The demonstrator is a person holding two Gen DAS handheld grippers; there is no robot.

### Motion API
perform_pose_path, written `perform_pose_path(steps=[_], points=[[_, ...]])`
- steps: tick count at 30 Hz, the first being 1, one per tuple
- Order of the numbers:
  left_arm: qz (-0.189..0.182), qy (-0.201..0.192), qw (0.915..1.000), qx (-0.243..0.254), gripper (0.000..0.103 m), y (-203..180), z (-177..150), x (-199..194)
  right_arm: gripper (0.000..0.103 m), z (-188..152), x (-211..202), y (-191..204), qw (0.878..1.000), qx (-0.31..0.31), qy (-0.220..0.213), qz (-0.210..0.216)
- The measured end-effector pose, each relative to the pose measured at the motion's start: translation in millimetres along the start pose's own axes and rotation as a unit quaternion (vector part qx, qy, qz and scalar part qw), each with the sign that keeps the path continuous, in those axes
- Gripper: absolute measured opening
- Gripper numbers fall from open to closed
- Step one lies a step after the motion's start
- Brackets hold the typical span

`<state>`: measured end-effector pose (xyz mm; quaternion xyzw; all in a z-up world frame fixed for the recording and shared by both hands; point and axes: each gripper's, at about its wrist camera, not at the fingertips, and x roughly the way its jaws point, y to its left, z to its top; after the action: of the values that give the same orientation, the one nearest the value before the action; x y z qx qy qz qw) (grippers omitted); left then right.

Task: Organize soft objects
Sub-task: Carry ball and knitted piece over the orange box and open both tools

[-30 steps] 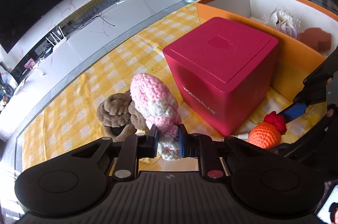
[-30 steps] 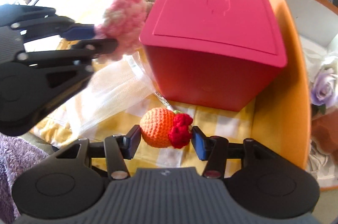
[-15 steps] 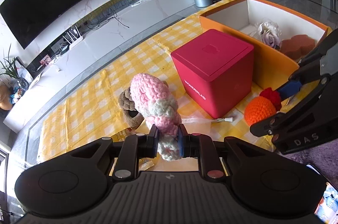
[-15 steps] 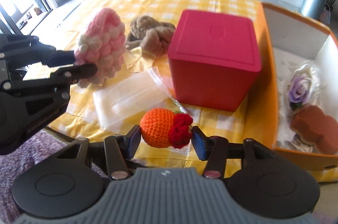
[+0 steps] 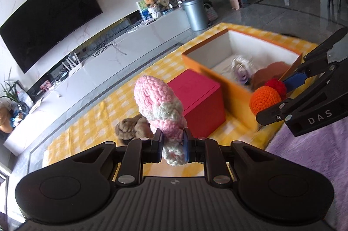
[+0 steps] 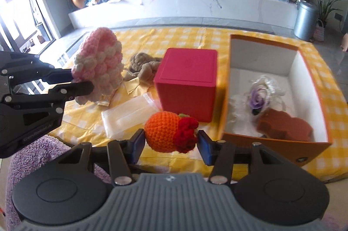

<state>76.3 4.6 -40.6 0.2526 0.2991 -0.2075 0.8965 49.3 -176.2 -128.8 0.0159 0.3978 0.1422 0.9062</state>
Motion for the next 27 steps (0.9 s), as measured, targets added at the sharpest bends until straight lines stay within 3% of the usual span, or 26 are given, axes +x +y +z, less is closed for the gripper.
perform_pose_path(steps=[9, 16, 20, 27], points=[[-0.089, -0.033, 0.9954, -0.008, 0.020, -41, 49, 5, 0.052, -8, -45, -59, 0.998, 0.013, -0.039, -0.057], [-0.155, -0.010, 0.9878, -0.011, 0.020, -58, 90, 53, 0.052, 1, -41, -111, 0.994, 0.036, -0.033, -0.096], [-0.150, 0.004, 0.9887, 0.008, 0.020, -66, 107, 91, 0.052, 8, -22, -135, 0.994, 0.030, -0.023, -0.102], [-0.090, 0.052, 0.9913, 0.082, 0.021, -78, 124, 159, 0.052, 26, 30, -163, 0.993, -0.008, 0.007, -0.118]])
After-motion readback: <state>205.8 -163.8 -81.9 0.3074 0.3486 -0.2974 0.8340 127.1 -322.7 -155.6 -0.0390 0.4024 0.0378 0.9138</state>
